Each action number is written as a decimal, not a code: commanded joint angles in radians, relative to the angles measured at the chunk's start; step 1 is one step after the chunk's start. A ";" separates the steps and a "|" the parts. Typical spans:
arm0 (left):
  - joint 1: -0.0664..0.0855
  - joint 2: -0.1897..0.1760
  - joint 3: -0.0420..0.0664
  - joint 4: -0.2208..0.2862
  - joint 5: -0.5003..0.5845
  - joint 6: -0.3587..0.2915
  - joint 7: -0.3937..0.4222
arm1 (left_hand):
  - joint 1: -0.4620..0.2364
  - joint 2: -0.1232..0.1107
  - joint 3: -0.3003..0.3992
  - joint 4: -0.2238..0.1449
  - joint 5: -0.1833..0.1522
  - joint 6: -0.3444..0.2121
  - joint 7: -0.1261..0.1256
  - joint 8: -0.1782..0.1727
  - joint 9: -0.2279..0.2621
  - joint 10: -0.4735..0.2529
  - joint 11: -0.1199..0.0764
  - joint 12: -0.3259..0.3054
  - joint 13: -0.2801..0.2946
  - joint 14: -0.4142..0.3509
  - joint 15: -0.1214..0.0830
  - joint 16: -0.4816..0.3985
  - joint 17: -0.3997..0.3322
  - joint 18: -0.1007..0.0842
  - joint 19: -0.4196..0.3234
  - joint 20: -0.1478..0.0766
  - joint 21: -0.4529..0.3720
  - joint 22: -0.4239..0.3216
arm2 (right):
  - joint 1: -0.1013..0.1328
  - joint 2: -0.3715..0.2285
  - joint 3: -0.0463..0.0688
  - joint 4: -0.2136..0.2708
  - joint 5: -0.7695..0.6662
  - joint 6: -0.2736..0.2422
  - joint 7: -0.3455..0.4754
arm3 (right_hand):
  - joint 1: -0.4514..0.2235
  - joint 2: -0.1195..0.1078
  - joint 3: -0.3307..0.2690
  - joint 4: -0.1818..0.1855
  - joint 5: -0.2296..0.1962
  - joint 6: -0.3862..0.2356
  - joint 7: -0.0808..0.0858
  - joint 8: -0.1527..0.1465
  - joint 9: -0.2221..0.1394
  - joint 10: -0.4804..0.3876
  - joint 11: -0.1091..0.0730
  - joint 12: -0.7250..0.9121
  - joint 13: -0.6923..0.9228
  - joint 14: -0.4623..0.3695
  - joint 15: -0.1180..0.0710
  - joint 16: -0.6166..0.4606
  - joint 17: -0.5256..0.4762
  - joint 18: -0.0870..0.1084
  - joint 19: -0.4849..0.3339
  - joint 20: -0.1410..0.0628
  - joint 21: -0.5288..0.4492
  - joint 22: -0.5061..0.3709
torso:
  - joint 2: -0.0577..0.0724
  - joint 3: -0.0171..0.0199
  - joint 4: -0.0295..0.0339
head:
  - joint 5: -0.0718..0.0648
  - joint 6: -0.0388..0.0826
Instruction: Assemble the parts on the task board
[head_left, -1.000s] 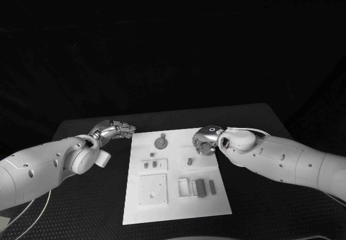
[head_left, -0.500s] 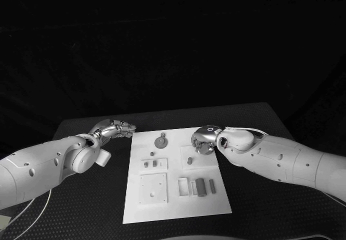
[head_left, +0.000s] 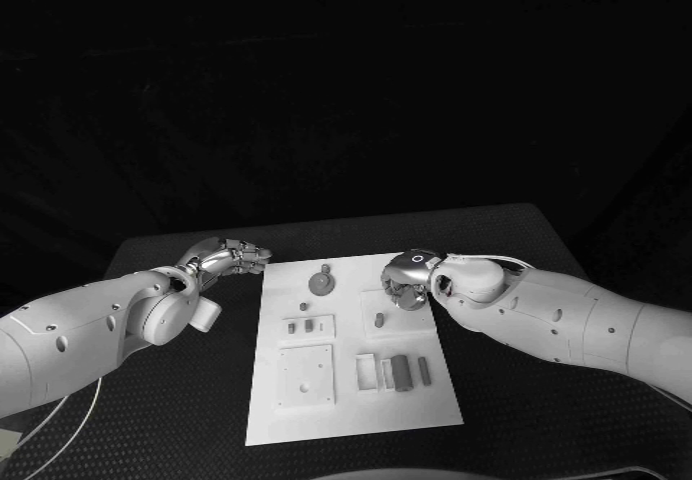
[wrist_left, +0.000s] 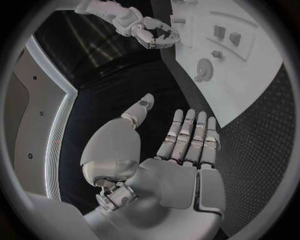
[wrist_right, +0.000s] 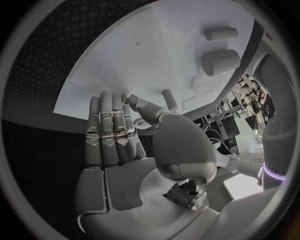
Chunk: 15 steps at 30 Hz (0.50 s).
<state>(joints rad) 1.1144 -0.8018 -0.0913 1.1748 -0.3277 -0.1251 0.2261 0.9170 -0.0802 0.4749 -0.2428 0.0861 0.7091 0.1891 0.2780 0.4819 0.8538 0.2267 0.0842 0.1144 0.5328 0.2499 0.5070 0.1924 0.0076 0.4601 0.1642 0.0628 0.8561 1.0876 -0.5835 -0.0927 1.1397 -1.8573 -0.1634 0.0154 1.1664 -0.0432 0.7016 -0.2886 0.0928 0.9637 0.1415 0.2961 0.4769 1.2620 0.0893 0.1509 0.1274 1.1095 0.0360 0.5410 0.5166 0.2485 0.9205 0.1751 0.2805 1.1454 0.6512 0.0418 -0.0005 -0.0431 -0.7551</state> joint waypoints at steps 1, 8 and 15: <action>0.001 0.000 0.001 0.003 0.005 0.019 0.003 | -0.002 0.003 -0.003 -0.002 -0.007 -0.004 0.044 0.006 0.000 -0.002 0.006 0.006 -0.003 -0.002 0.008 -0.007 0.001 -0.008 -0.014 0.003 0.002 -0.002 | -0.019 -0.001 -0.015 -0.009 -0.062 0.074 -0.026 | 0.001 -0.022 0.008 -0.001 -0.001 0.005 0.000 0.005 -0.002 0.006 0.000 0.000 -0.001 0.007 0.000 -0.007 0.004 0.013 0.008 -0.003 0.006 0.005 | 0.000 -0.0001 0.0004 | 0.000 -0.003; 0.001 -0.001 0.001 0.003 0.001 0.023 0.000 | 0.001 0.002 -0.006 -0.006 -0.011 -0.006 0.044 0.007 -0.001 -0.007 0.007 0.007 -0.008 -0.006 0.010 -0.011 0.003 -0.008 -0.039 0.011 0.002 -0.002 | -0.026 0.003 -0.020 -0.012 -0.080 0.061 -0.055 | 0.007 -0.052 0.018 -0.002 -0.001 0.002 0.001 0.003 -0.004 0.004 0.001 -0.006 0.001 0.005 0.001 -0.015 0.013 0.013 0.007 -0.005 0.006 0.015 | 0.000 0.0001 0.0001 | 0.000 -0.004; 0.001 0.000 0.001 0.003 0.000 0.025 -0.002 | 0.003 0.001 -0.007 -0.007 -0.012 -0.008 0.045 0.007 -0.002 -0.011 0.009 0.006 -0.011 -0.009 0.013 -0.014 0.004 -0.008 -0.046 0.013 0.003 -0.001 | -0.031 0.010 -0.023 -0.018 -0.084 0.048 -0.069 | 0.013 -0.079 0.022 -0.002 -0.002 -0.023 0.012 -0.011 -0.012 -0.019 0.014 -0.026 -0.003 -0.015 0.012 -0.036 0.023 0.011 -0.010 -0.001 -0.002 0.030 | 0.000 -0.0006 0.0009 | -0.003 -0.004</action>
<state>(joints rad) 1.1144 -0.8031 -0.0913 1.1751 -0.3284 -0.1171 0.2210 0.9170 -0.0802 0.4721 -0.2456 0.0804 0.7091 0.1890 0.2818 0.4817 0.8467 0.2338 0.0880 0.1043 0.5264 0.2562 0.4986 0.1951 0.0076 0.4196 0.1771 0.0628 0.8546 1.0809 -0.5717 -0.0995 1.1373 -1.9124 -0.1903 -0.0227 1.1820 -0.1134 0.7165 -0.2924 0.0929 0.9469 0.1539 0.2881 0.4663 1.2585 0.1012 0.1402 0.1321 1.0985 0.0468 0.5090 0.5387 0.2484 0.9173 0.1759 0.2805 1.1743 0.6512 0.0416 -0.0002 -0.0450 -0.7589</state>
